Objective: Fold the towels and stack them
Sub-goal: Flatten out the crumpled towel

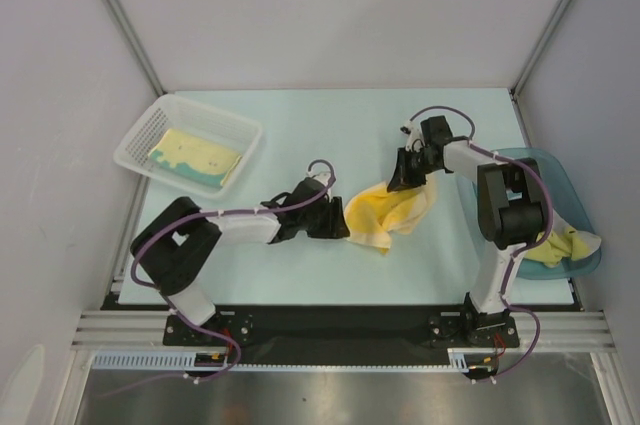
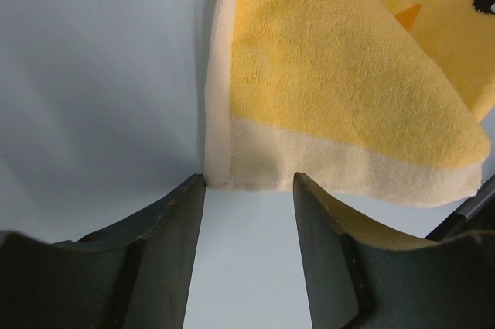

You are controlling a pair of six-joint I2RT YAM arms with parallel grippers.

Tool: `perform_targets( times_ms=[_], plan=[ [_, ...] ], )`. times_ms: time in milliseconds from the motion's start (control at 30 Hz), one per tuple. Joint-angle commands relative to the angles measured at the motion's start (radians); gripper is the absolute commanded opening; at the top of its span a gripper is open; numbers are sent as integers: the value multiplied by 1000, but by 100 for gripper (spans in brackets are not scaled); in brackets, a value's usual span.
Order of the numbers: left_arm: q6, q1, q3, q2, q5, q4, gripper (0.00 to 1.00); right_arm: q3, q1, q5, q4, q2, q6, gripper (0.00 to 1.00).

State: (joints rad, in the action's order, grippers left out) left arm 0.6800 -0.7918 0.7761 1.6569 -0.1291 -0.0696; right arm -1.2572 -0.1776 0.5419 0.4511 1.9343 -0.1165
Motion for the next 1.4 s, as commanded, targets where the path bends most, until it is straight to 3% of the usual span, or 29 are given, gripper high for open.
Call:
perform_targets(
  times_ms=[0, 167, 267, 333, 467, 567, 733, 900, 1133, 1367],
  plan=[
    [16, -7, 41, 52, 49, 51, 56, 12, 0, 9, -23, -57, -9, 0],
    [13, -7, 77, 101, 65, 96, 55, 25, 0, 13, -28, -69, -6, 0],
    [7, -7, 91, 135, 72, 114, 49, 28, 0, 15, -28, -77, -8, 0],
    [6, -7, 97, 153, 72, 120, 42, 31, -2, 18, -35, -83, -14, 0],
    [-5, -11, 123, 167, 69, 148, 14, 47, -14, 13, -52, -104, -34, 0],
    [-26, -11, 138, 156, 69, 172, 1, 50, -22, 1, -54, -123, -37, 0],
    [-86, -11, 167, 97, 63, 211, 0, 50, -28, -10, -52, -165, -55, 0],
    [-232, -9, 285, -3, 86, 362, 0, 47, -46, -26, -71, -265, -104, 0],
    [-439, -7, 463, -202, 341, 522, 0, 64, -94, -175, -147, -540, -172, 0],
    [-551, -7, 646, -374, 312, 640, 0, 94, -229, -361, -197, -880, -118, 0]
  ],
)
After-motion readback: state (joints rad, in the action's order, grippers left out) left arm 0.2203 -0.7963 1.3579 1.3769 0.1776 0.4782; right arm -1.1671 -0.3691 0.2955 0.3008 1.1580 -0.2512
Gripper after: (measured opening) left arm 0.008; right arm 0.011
